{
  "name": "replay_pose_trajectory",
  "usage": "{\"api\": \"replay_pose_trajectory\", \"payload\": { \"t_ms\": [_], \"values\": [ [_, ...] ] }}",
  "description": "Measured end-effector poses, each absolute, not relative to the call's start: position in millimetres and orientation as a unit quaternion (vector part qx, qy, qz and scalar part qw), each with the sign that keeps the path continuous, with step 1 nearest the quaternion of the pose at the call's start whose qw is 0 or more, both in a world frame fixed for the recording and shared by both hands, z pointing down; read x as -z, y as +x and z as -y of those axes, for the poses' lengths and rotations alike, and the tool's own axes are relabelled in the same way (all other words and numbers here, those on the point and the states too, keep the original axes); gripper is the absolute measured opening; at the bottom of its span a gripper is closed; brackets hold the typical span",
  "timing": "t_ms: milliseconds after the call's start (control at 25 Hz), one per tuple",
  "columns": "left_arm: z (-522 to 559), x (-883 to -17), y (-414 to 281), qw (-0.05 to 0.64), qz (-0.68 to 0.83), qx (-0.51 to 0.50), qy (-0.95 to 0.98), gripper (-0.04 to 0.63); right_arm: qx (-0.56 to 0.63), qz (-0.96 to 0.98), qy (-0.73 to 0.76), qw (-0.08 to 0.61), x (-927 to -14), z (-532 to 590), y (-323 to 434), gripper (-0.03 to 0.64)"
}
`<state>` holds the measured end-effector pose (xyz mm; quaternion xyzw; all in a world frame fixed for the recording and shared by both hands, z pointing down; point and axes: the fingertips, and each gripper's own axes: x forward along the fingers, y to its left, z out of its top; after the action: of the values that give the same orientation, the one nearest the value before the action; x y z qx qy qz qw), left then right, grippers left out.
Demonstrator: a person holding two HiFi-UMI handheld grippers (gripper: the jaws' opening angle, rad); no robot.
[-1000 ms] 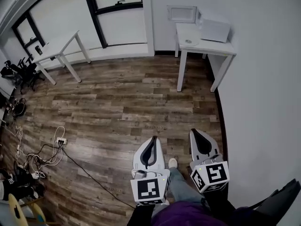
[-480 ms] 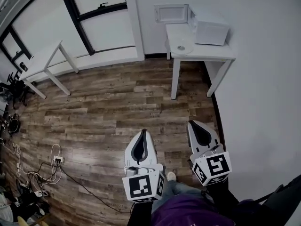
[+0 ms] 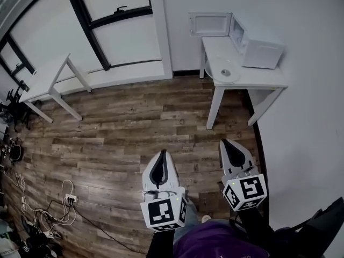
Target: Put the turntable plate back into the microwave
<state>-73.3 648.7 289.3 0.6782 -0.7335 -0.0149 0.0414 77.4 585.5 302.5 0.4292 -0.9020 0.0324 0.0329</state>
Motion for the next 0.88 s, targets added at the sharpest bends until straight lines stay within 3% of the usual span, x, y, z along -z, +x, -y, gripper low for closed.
{"api": "replay_pose_trajectory", "payload": {
  "t_ms": [360, 880],
  "values": [
    [-525.0, -269.5, -161.0, 0.037, 0.704, 0.016, 0.709, 0.005, -0.021, 0.885, 0.465, 0.012, -275.1, -469.9, -12.7, 0.01],
    [-344.8, -307.0, -200.3, 0.058, 0.703, -0.029, 0.708, 0.005, -0.056, 0.863, 0.5, 0.039, -313.9, -290.4, -23.9, 0.01]
  ]
}}
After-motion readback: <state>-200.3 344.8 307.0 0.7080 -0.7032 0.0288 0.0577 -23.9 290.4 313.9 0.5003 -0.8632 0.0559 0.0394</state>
